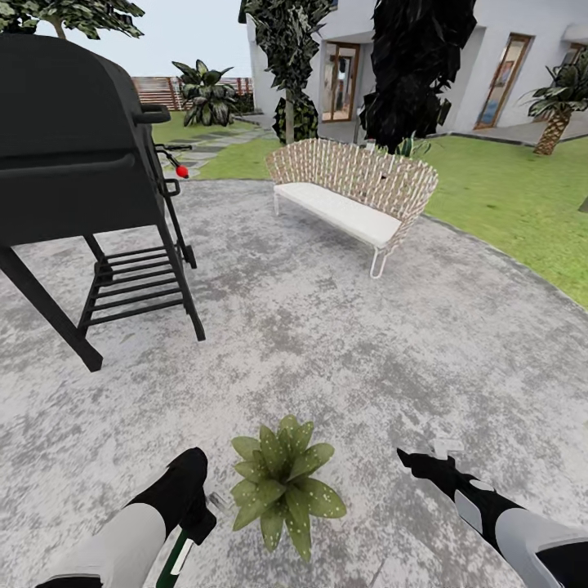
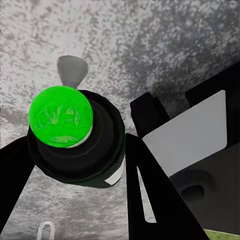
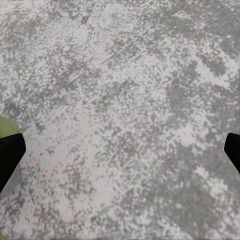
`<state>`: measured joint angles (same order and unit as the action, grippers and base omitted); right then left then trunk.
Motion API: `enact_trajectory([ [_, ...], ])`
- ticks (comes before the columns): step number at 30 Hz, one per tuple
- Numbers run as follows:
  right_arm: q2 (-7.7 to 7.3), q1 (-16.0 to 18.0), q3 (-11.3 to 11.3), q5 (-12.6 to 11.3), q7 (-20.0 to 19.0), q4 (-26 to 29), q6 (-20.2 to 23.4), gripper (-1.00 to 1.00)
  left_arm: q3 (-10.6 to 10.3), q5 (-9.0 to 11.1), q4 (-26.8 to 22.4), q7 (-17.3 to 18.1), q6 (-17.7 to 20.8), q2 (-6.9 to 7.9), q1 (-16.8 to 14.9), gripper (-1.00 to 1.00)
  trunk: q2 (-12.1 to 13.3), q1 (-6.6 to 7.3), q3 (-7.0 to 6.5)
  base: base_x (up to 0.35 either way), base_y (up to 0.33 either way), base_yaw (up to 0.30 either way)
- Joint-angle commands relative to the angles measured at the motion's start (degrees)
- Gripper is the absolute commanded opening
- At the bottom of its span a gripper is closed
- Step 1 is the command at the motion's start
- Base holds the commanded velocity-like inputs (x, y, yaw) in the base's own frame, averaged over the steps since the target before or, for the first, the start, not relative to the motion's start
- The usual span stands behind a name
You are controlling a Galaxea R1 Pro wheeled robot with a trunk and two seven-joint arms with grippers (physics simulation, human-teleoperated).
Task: Pick up the pesticide atomizer in the garden and spray insectifuge to fully cover both potted plants in the garden.
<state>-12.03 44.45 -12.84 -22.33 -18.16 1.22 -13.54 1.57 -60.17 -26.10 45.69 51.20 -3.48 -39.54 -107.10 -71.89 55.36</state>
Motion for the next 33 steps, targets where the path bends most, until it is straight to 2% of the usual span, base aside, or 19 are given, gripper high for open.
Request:
enact_trajectory([
  [1,-0.02,0.0,-0.5,-0.6,-0.3,-0.1,-0.2,1.00,0.1,-0.6,-0.1,0.5,0.1,-0.03,0.0,-1.00,0.0,0.00,0.05,0.148,0.000,0.000],
  [12,-0.02,0.0,-0.4,-0.6,-0.3,-0.1,-0.2,1.00,0.1,-0.6,0.4,0.5,0.1,-0.03,0.0,-1.00,0.0,0.00,0.62,0.073,0.000,-0.203],
  [21,-0.02,0.0,-0.5,-0.6,-0.3,-0.1,-0.2,1.00,0.1,-0.6,5.7,0.3,0.0,0.04,0.0,-1.00,0.0,0.00,0.74,0.000,0.000,-0.054],
  [29,-0.02,0.0,-0.5,-0.6,-0.3,-0.1,-0.2,1.00,0.1,-0.7,7.8,0.1,-0.3,2.53,0.0,-1.00,0.0,0.00,0.74,0.000,0.000,0.000],
  [33,-0.02,0.0,-0.5,-0.6,-0.3,-0.1,-0.2,1.00,0.1,-0.5,7.8,0.1,-0.3,2.83,0.0,-1.00,0.0,0.00,0.78,0.000,0.000,0.000],
])
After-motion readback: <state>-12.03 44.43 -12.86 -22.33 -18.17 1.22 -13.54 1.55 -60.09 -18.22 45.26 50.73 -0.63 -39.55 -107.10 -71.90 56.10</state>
